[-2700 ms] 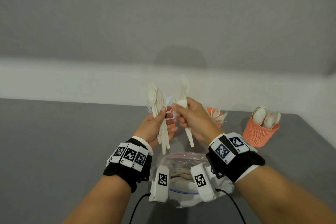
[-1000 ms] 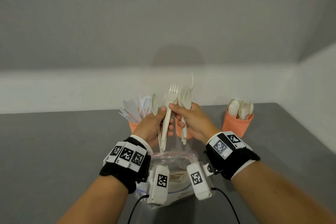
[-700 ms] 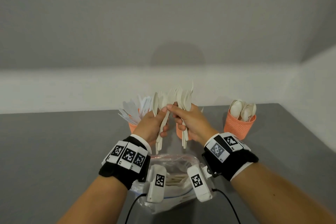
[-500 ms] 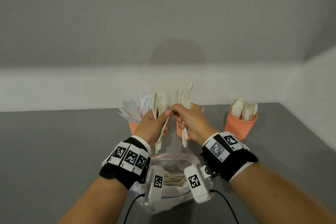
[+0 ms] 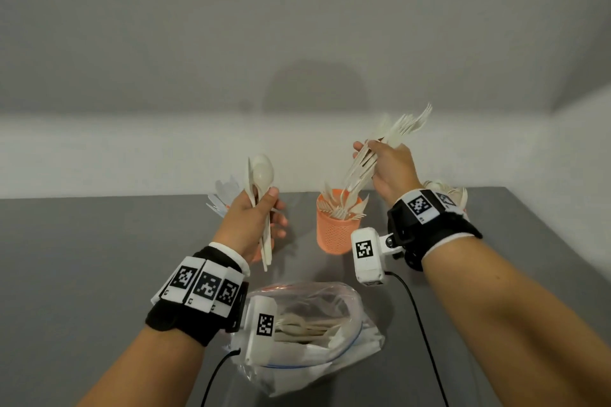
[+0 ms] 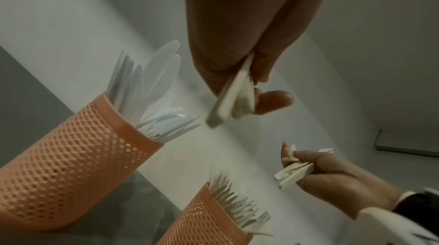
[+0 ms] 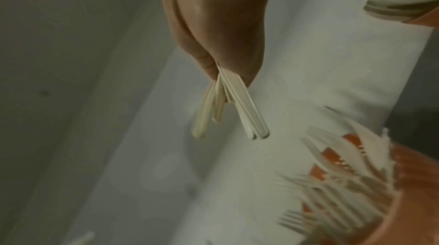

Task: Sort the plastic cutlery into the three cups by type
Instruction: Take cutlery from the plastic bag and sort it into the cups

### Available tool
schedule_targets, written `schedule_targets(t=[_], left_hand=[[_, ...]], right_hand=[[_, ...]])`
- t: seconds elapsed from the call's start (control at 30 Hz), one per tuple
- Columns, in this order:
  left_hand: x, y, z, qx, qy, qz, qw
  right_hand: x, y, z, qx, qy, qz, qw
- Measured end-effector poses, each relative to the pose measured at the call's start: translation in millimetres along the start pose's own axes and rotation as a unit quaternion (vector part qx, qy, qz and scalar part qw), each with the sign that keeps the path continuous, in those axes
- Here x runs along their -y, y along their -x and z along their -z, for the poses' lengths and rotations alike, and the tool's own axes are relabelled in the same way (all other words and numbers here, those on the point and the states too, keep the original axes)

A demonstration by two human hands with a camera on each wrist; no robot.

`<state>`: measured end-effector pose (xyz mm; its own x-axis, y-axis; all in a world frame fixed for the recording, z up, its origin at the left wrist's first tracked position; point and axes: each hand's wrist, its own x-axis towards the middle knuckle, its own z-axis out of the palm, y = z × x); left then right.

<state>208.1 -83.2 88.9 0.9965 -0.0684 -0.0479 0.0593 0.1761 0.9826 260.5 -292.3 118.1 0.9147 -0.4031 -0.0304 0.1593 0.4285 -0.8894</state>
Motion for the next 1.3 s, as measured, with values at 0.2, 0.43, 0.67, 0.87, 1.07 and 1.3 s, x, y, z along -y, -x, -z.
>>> schedule_targets(t=[0.2,0.43,0.67,0.87,1.07,1.3], left_hand=[[1.5,-5.1,6.9,-0.005,-0.003,-0.003,1.000],[6.4,-11.8,12.1,-0.006,-0.024,0.003,1.000],[9.6,-8.4,2.3,0.019,-0.010,0.005,1.000],[6.4,-5.4,4.9,0.043,0.007,0.015,0.999],[4.0,-1.7,8.9,0.090,0.080,0.041,0.992],[4.3,-3.4,11.3,0.150,0.122,0.052,0.980]], right_hand=[[-34.4,-22.6,5.1,-0.014,0.128,0.032,0.991],[-50.7,-18.5,10.3,0.066,0.162,0.060,0.983],[-65.1,-19.0,13.9,0.127,0.424,0.069,0.894],[-54.7,-19.2,5.7,0.198,0.532,0.020,0.823],[-53.3,-13.4,8.5,0.170,0.727,0.144,0.649],[-30.7,-1.2,-6.3,0.181,0.676,0.178,0.692]])
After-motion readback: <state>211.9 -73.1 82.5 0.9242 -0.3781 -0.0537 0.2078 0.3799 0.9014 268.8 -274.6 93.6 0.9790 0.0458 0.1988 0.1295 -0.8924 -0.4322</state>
